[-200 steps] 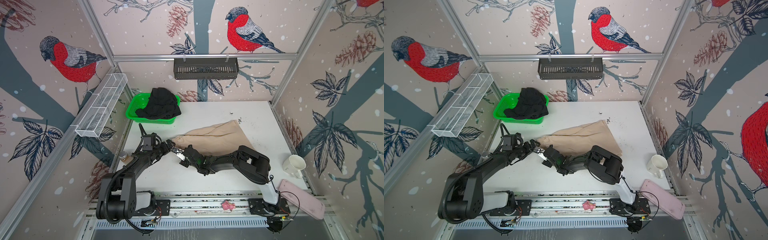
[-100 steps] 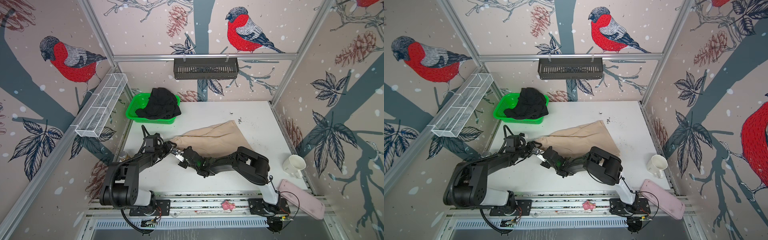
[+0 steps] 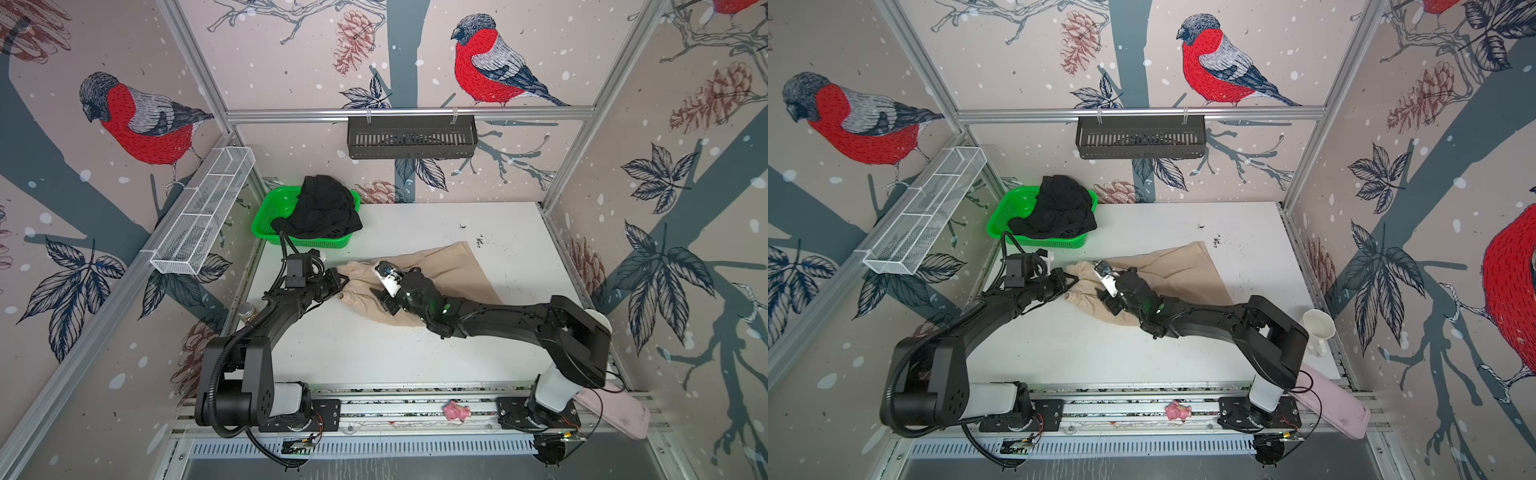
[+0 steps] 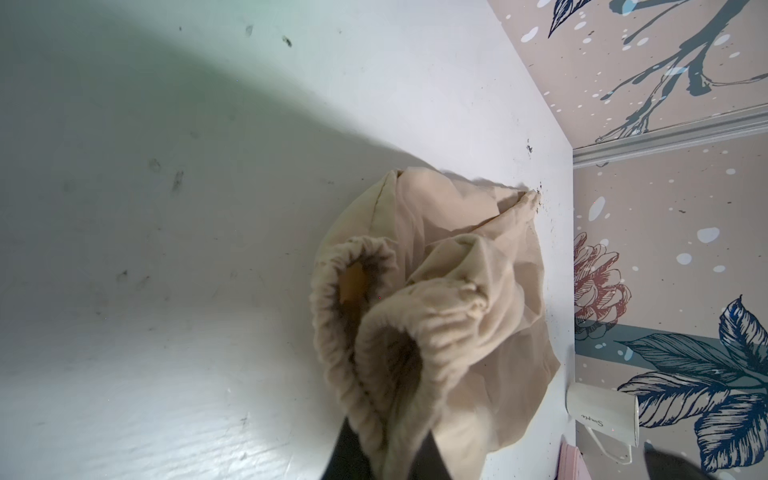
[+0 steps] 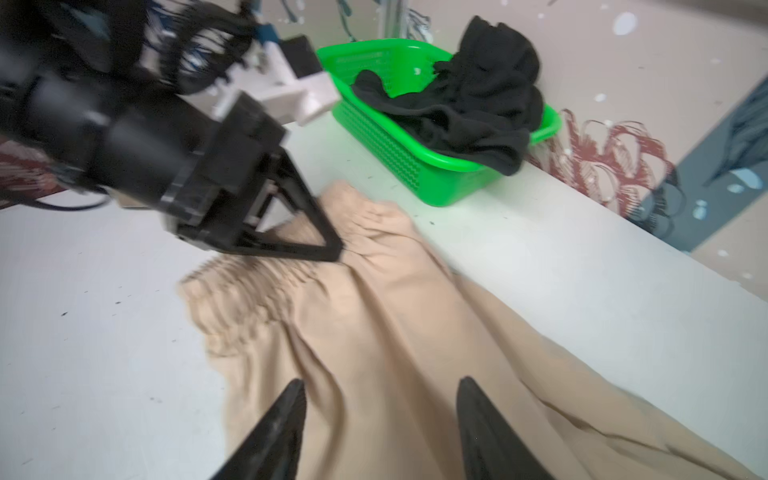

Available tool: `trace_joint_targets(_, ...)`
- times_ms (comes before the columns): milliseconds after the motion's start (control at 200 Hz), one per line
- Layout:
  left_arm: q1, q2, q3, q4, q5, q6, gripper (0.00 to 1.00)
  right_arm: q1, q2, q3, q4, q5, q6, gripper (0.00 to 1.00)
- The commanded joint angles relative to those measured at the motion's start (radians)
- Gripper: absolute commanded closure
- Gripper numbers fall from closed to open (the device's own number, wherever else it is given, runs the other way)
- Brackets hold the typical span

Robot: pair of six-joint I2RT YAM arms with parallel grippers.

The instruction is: Fold and stack the shorts

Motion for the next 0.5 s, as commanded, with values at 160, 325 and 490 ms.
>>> trace_joint_targets(160, 0.066, -0.041, 0.215, -0.428, 0.001, 0.18, 1.0, -0.05, -0.03, -0.105, -0.199, -0.042, 0.03, 0.95)
trace_joint_targets(325, 0.081, -0.004, 0.359, -0.57, -0.065, 0.25, 1.0, -0.034, 0.059, -0.099, -0.127, -0.135, 0.043, 0.97)
trace_joint_targets(490, 0.083, 0.015, 0.394, -0.571, -0.05, 0.245, 1.0, 0.052, 0.229, 0.014, -0.118, -0.227, 0.036, 0.98)
